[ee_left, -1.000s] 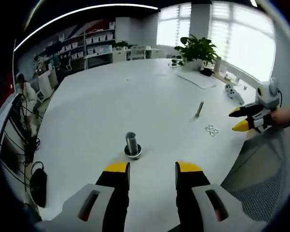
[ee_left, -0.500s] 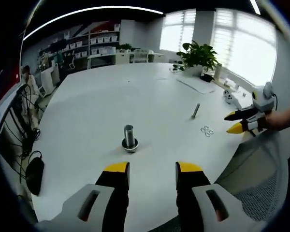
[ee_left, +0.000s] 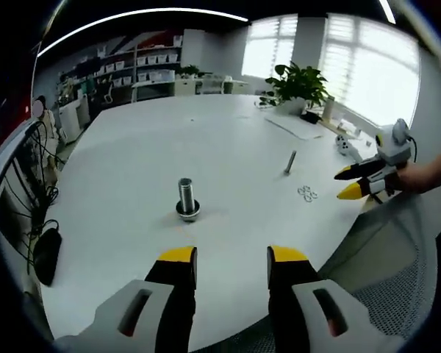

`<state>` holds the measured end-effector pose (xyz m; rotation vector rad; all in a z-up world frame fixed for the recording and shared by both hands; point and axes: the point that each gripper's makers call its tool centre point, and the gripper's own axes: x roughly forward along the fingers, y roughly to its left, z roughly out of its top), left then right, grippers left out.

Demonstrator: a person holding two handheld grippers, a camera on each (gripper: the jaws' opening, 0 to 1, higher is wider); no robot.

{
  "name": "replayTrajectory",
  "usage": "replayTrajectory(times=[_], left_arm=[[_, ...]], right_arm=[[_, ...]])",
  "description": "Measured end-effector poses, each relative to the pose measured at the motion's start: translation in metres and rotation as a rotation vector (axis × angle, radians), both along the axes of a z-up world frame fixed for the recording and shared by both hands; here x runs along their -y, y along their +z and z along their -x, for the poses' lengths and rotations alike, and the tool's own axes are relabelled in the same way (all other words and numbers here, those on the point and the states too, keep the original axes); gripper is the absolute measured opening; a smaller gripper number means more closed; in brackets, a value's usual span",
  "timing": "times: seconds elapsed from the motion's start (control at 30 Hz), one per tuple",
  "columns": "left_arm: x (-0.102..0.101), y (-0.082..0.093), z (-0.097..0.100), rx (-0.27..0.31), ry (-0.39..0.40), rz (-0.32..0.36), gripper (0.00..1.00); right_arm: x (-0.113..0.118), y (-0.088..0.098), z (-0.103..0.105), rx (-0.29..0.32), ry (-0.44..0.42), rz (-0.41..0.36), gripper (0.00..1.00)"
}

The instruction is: Place the washer onto the threaded stud by aligning its center hole with the stud, sliding it down to the base, and recovering from edge contact or off-axis alignment until the washer reaches the visible bottom stop.

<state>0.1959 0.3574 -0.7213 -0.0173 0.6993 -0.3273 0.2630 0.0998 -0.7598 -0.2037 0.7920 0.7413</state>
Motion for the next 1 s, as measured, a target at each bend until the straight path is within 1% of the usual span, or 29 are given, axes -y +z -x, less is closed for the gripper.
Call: replayTrajectory(times=[0.17,0.4,0.57,0.73,0.9,1.0], left_arm=[[-0.002,-0.001,-0.002,0.01,0.012,0.008,0.36],[-0.002,-0.006,-0.002,0.002,0.017,0.006,0.36],[-0.002,-0.006,-0.002,0.008,0.02,0.011,0.36],[-0.001,-0.008,0.0,-0.001,0.02,0.006,0.35],[0.001,-0.01,0.0,-0.004,0.007,0.014,0.35],[0.005,-0.01,0.002,-0.004,-0.018,0.011,0.35]], right_arm=[[0.0,-0.001,0.001,-0.005,0.005,0.008,0.53],[0.001,-0.003,0.001,-0.007,0.009,0.02,0.53],[0.0,-0.004,0.001,-0.004,0.015,0.027,0.53],[0.0,-0.005,0.003,-0.009,0.023,0.037,0.53],[0.0,-0.007,0.003,-0.013,0.025,0.048,0.53],[0.0,-0.007,0.004,-0.01,0.029,0.053,0.53]])
